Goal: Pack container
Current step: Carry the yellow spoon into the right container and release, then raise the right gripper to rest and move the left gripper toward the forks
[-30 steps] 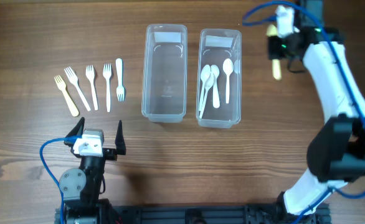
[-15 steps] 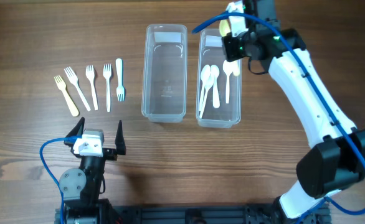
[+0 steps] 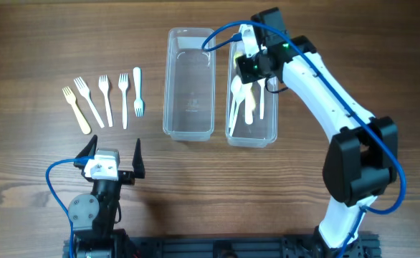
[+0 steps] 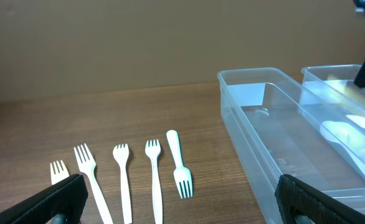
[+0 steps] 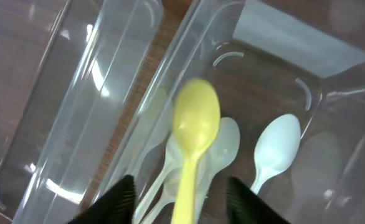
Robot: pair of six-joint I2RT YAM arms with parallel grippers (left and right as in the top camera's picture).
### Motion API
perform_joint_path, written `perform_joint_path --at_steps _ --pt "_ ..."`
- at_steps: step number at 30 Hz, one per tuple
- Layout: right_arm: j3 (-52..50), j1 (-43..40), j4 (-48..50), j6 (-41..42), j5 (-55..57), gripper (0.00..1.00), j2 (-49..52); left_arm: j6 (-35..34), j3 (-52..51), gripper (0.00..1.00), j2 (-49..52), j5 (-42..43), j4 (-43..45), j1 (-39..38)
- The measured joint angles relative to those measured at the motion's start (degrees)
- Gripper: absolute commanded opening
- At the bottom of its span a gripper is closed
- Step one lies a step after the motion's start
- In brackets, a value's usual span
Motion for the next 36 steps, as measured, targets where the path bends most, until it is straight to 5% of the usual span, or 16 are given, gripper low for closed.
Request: perform_joint_path --at_steps 14,17,22,36 --pt "0.55 -2.29 -0.13 3.56 4.83 0.68 -4.13 0.0 0.0 1.0 0.0 0.0 0.0 0.0" --pt "1.51 -6.08 -0.68 4.0 9.53 0.75 -8.33 0.0 0.0 1.0 0.0 0.0 -0.02 0.0" --pt "2.78 -13.79 -2.73 4.11 17.62 1.0 -12.79 0.0 0.0 1.0 0.0 0.0 0.0 0.0" --pt "2.73 -31.43 -6.12 4.28 24.98 1.0 -12.83 0.0 0.0 1.0 0.0 0.0 0.0 0.0"
